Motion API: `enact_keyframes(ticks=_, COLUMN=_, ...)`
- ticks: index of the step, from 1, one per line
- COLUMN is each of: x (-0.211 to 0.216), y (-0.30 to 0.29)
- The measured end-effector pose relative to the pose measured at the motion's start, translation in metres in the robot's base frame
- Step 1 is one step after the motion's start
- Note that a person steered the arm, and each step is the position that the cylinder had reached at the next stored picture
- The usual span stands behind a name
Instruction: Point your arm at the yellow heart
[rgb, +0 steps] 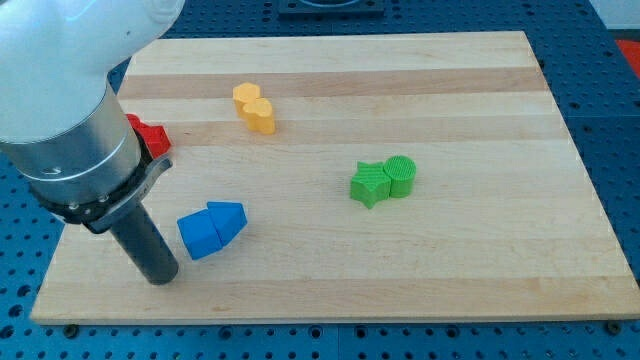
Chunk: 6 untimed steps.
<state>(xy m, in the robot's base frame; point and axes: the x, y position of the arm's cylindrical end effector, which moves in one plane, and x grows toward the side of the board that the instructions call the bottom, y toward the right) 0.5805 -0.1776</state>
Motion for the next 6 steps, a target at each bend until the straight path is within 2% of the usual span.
enact_keyframes(ticks=2, x=0.0, y=-0.01)
enact_keyframes(ticks=3, x=0.038, y=-0.008)
enact_keyframes(ticks=4, x=0.038, y=0.006)
enact_keyframes(ticks=5, x=0.022, y=0.055)
enact_keyframes(ticks=6, x=-0.016, y=0.139)
